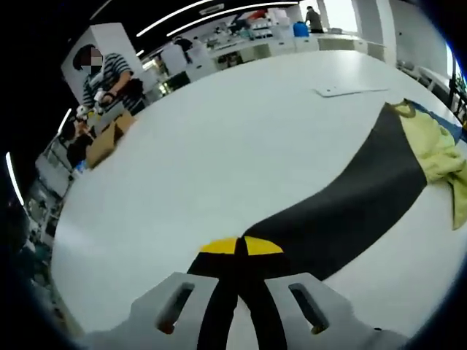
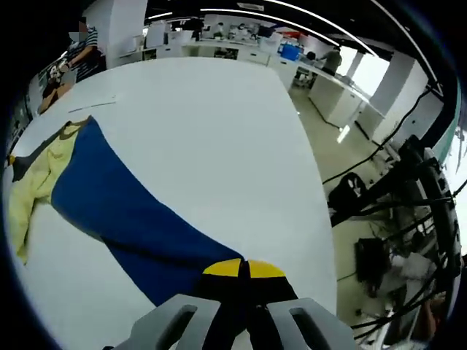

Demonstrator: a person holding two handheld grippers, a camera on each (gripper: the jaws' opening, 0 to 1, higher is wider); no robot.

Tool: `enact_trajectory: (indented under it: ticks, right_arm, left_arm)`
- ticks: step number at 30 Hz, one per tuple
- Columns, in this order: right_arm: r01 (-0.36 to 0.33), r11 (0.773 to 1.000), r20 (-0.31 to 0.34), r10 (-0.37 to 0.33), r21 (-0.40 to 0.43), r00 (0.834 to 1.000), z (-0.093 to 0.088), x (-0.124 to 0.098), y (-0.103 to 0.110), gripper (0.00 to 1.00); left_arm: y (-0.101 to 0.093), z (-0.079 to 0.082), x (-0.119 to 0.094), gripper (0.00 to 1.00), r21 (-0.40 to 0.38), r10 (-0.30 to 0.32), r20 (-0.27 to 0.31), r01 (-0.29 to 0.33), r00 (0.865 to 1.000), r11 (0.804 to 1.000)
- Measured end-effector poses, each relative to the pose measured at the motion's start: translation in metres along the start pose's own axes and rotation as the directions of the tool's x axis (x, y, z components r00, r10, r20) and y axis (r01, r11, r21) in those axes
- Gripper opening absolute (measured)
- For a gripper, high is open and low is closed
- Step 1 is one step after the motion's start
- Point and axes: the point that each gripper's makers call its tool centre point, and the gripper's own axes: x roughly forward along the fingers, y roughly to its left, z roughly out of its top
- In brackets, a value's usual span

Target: Fold the garment on the visible template until the final outline fits inside the template.

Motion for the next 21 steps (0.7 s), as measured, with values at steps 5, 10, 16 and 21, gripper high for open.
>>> enact_trajectory:
  ticks: [5,10,16,21]
  right_arm:
    - [-0.04,0.998,0.069,0.036,0.054,0.997,0.012,-0.004,0.008,0.0]
    - [-0.139,0.986,0.166,0.121,0.098,0.979,0.031,-0.016,0.023,0.25]
    - [-0.233,0.969,0.256,0.206,0.078,0.945,0.049,-0.034,0.044,0.52]
    - [-0.301,0.953,0.32,0.277,0.028,0.906,0.059,-0.055,0.067,0.74]
  left_arm:
    - [-0.006,0.003,-0.006,0.0,-0.006,-0.014,0.025,0.014,1.0,1.0]
    - [-0.013,0.002,-0.014,0.09,-0.08,-0.04,0.066,0.045,0.997,0.996]
    - [-0.028,0.006,-0.025,0.3,-0.121,-0.08,0.148,0.098,0.986,0.988]
    - [-0.046,0.01,-0.038,0.47,-0.131,-0.133,0.205,0.162,0.97,0.978]
